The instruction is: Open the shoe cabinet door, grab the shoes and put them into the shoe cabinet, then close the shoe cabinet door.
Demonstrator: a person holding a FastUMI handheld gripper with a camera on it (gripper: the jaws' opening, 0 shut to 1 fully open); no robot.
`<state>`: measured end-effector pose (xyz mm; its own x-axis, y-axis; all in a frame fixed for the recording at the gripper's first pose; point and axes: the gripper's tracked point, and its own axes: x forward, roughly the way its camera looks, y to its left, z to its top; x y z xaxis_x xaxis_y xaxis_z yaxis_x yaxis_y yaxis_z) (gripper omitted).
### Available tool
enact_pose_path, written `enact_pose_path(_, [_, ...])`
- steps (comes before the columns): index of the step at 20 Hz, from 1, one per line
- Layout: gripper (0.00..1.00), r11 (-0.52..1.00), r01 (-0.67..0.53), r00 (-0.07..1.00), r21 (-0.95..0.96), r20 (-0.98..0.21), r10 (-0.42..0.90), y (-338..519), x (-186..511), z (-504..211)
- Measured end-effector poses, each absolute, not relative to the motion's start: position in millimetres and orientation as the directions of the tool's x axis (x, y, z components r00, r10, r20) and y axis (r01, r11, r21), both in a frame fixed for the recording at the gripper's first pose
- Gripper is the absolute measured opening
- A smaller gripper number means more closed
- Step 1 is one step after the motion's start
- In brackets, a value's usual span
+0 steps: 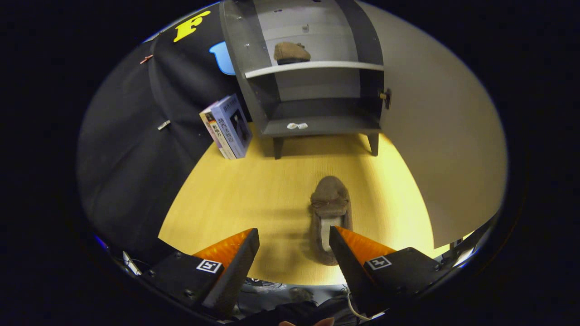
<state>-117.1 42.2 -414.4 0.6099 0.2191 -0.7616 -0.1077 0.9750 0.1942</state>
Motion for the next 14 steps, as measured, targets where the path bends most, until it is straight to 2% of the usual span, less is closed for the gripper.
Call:
enact_pose_path(11, [0.99, 0.975, -0.002, 0.599, 0.224, -0.78, 0.181, 44, -73, -526])
enact_pose_path(13, [0.97, 0.975, 0.039, 0.621, 0.22, -0.769, 0.149, 36, -61, -542])
enact_pose_path(14, [0.9, 0.976, 0.046, 0.63, 0.212, -0.765, 0.137, 34, -55, -545])
